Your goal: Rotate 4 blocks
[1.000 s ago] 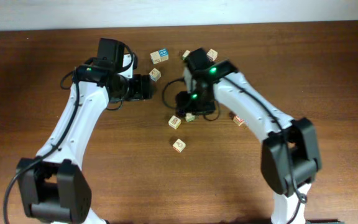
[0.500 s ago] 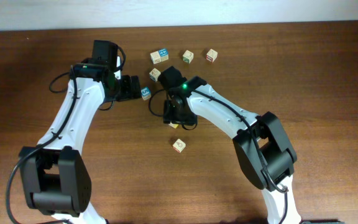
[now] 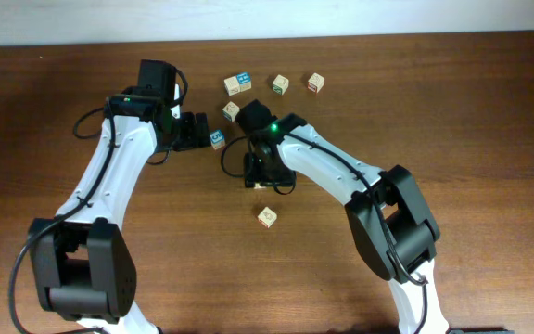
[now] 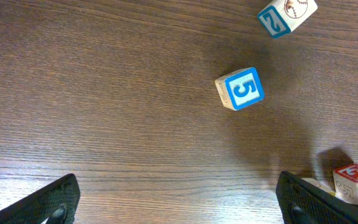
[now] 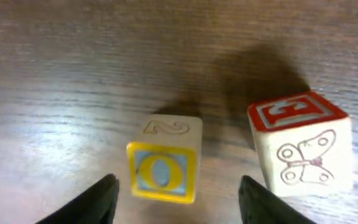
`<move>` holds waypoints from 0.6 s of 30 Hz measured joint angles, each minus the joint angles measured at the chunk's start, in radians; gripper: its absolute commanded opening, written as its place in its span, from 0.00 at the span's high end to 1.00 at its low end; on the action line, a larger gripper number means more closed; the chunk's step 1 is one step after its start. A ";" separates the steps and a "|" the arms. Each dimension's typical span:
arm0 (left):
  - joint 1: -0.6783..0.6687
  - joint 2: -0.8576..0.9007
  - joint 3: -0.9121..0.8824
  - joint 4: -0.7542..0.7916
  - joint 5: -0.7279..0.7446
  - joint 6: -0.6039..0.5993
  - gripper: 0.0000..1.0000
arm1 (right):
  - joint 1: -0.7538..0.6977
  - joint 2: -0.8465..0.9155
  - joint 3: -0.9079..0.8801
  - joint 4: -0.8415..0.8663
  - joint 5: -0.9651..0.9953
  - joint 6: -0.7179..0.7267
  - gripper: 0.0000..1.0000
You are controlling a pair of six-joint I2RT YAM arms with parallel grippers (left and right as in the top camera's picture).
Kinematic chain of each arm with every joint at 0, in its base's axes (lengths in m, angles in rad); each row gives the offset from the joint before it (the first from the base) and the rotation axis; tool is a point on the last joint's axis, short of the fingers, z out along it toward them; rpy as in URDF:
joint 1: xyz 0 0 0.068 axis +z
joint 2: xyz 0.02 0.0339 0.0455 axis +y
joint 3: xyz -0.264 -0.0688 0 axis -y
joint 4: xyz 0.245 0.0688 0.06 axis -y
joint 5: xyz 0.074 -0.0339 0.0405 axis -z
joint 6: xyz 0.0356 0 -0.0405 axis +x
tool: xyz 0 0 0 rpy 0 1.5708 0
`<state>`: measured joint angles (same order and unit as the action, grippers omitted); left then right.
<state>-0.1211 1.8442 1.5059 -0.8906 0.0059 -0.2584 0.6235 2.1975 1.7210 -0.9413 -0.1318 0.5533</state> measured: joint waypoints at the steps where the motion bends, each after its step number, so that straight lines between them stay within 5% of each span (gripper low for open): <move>1: 0.000 0.000 0.000 0.000 0.000 0.000 0.01 | 0.000 0.001 0.029 -0.026 0.000 -0.016 0.33; 10: 0.000 0.000 0.000 0.000 -0.003 0.000 0.01 | -0.139 0.020 0.181 -0.138 0.046 -0.170 0.39; 14: 0.000 0.000 0.000 0.000 -0.003 0.000 0.01 | -0.180 0.097 0.181 -0.141 0.045 -0.209 0.66; 18: 0.000 0.000 0.000 0.000 -0.004 0.000 0.01 | -0.208 0.115 0.181 -0.144 0.066 -0.166 0.78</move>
<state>-0.1211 1.8442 1.5059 -0.8909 0.0021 -0.2588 0.4160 2.3127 1.9018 -1.0855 -0.0654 0.3878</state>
